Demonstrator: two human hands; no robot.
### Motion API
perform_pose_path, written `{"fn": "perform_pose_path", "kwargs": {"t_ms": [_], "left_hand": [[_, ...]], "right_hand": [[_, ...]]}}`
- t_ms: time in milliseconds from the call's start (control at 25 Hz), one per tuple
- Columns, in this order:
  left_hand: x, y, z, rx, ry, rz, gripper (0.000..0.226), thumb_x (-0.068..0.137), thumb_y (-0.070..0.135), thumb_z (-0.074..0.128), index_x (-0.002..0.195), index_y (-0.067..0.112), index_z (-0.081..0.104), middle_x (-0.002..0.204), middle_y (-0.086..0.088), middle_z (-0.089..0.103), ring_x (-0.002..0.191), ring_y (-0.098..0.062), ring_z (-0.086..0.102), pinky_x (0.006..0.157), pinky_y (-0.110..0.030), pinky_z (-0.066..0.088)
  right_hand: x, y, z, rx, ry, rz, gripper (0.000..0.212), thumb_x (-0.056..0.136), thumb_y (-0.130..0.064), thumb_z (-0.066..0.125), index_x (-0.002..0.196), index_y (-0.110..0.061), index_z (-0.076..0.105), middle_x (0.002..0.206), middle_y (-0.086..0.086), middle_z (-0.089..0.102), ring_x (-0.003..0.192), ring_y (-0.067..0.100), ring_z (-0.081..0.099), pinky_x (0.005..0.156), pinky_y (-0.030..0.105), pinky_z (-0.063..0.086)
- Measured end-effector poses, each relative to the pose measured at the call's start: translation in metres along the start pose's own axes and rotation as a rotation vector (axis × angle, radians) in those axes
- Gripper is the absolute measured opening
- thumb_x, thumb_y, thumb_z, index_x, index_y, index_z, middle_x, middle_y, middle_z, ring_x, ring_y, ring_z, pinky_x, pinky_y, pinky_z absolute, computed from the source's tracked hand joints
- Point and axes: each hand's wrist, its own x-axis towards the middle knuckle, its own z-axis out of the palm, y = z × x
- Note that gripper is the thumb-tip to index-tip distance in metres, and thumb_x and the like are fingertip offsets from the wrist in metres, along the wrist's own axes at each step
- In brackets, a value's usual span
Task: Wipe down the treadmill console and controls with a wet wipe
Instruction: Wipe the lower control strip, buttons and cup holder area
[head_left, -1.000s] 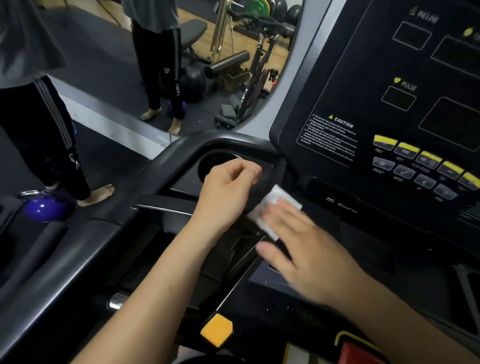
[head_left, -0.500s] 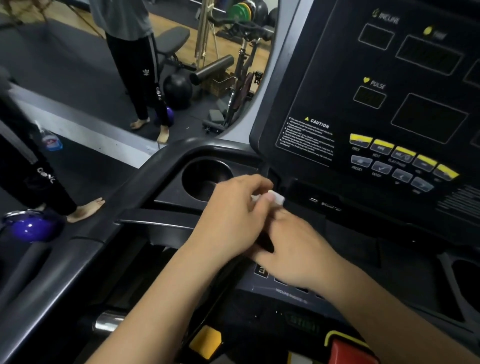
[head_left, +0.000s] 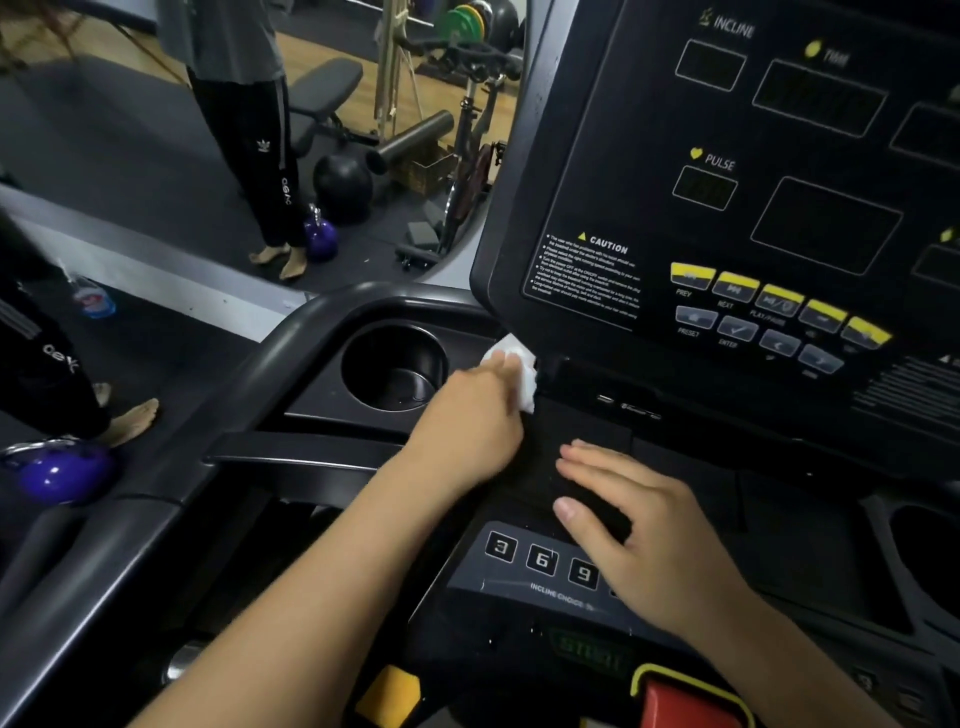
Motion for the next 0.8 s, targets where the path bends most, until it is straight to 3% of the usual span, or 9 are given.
{"fn": "perform_pose_path", "kwargs": {"t_ms": [200,320,400,480,560,640,720,800], "left_hand": [[0.05,-0.004,0.005,0.097,-0.035,0.024,0.031,0.097,0.014,0.041,0.119,0.003,0.06,0.136,-0.017,0.052,0.12,-0.039,0.052,0.1,-0.033,0.037],[0.033,-0.003,0.004,0.185,-0.046,0.076,0.026,0.097,0.018,0.037,0.112,0.009,0.057,0.139,-0.011,0.047,0.113,-0.045,0.054,0.101,-0.041,0.04],[0.001,-0.001,-0.001,0.223,-0.034,0.117,0.026,0.094,0.021,0.035,0.112,0.015,0.052,0.141,-0.004,0.043,0.111,-0.04,0.056,0.096,-0.039,0.04],[-0.034,0.007,-0.004,0.233,-0.103,0.166,0.045,0.088,0.028,0.028,0.127,0.018,0.048,0.153,0.002,0.031,0.129,-0.029,0.045,0.107,-0.034,0.032],[-0.04,0.013,0.0,0.252,-0.175,0.147,0.065,0.085,0.033,0.023,0.146,0.015,0.035,0.163,-0.003,0.011,0.148,-0.022,0.018,0.117,-0.029,0.021],[-0.024,0.016,0.003,0.198,-0.175,0.003,0.071,0.091,0.035,0.03,0.155,0.011,0.012,0.165,-0.009,0.0,0.149,-0.025,0.018,0.115,-0.031,0.025],[0.002,0.006,0.001,0.146,-0.188,-0.149,0.077,0.092,0.036,0.04,0.155,0.01,0.006,0.164,-0.012,0.011,0.143,-0.031,0.031,0.111,-0.034,0.031],[0.018,-0.001,0.0,0.161,-0.195,-0.165,0.071,0.09,0.039,0.04,0.15,0.007,0.021,0.158,-0.015,0.028,0.138,-0.034,0.037,0.11,-0.039,0.034]], "right_hand": [[0.0,0.004,0.005,0.005,0.033,-0.032,0.046,0.09,-0.048,0.05,0.122,-0.02,0.069,0.127,-0.015,0.062,0.128,-0.009,0.046,0.107,0.012,0.034],[-0.002,0.004,0.005,-0.015,0.02,-0.029,0.048,0.09,-0.052,0.047,0.123,-0.023,0.068,0.128,-0.02,0.059,0.129,-0.01,0.043,0.109,0.016,0.036],[-0.002,0.002,0.003,-0.007,0.017,-0.016,0.05,0.09,-0.054,0.046,0.124,-0.026,0.067,0.127,-0.026,0.056,0.129,-0.013,0.042,0.108,0.014,0.035],[-0.001,0.0,0.003,0.008,0.018,-0.001,0.05,0.089,-0.057,0.045,0.125,-0.029,0.066,0.125,-0.029,0.053,0.128,-0.015,0.041,0.106,0.011,0.034],[0.0,0.0,0.002,0.024,0.021,0.011,0.051,0.089,-0.057,0.045,0.125,-0.028,0.066,0.124,-0.029,0.053,0.128,-0.014,0.042,0.106,0.011,0.034],[0.0,0.001,0.002,0.029,0.021,0.008,0.051,0.09,-0.056,0.046,0.125,-0.027,0.067,0.125,-0.027,0.055,0.127,-0.012,0.044,0.107,0.015,0.037],[-0.001,0.002,0.002,0.035,0.024,0.02,0.05,0.09,-0.057,0.045,0.125,-0.027,0.067,0.126,-0.024,0.058,0.127,-0.012,0.044,0.107,0.017,0.039],[0.0,0.002,0.002,0.04,0.025,0.03,0.052,0.089,-0.058,0.044,0.126,-0.029,0.066,0.129,-0.022,0.059,0.128,-0.012,0.044,0.107,0.019,0.04]]}}
